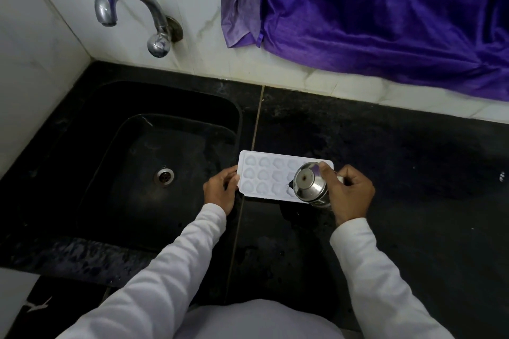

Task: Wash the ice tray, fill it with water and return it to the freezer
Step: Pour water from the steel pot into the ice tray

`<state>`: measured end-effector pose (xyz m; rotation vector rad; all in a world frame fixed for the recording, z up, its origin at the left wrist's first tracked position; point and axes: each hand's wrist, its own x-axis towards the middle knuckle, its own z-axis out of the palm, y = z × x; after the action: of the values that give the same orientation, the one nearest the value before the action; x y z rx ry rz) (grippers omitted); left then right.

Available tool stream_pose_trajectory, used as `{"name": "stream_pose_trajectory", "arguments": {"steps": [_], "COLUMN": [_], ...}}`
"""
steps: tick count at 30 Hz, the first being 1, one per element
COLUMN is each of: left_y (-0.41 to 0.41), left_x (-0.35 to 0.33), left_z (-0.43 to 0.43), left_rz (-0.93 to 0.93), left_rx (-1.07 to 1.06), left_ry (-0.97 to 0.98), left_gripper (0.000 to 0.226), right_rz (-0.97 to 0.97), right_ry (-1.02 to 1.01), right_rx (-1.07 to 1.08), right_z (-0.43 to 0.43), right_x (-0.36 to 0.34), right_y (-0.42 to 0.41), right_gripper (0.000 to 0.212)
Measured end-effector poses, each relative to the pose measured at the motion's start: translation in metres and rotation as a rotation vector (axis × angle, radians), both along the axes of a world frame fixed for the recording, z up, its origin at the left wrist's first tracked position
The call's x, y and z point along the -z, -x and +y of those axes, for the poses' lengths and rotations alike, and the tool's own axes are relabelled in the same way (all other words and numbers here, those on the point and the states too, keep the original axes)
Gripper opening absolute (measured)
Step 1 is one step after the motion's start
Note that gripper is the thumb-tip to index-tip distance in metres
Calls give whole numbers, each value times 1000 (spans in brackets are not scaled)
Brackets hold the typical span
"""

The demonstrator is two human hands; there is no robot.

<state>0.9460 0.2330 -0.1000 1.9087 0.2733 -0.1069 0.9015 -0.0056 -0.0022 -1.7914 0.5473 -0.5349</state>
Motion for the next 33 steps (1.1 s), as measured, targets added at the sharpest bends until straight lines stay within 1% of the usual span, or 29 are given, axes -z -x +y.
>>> {"name": "stream_pose_trajectory", "arguments": {"steps": [5, 19, 28, 33], "left_y": [0, 0, 0, 0], "left_x": [1, 3, 0, 1], "left_z": [0, 1, 0, 0], "left_rz": [-6, 11, 1, 4], "left_rx": [4, -8, -7, -8], "left_ry": [-22, 4, 2, 7], "left_gripper": [25, 25, 25, 25], "right_rz": [-3, -20, 31, 12], "right_ry": [-2, 18, -157, -135], "right_rx": [5, -2, 81, 91], "right_z": [1, 0, -6, -13], "right_x": [-1, -1, 1, 1], "right_y": [0, -1, -2, 1], "right_gripper": [52, 52, 52, 52]}}
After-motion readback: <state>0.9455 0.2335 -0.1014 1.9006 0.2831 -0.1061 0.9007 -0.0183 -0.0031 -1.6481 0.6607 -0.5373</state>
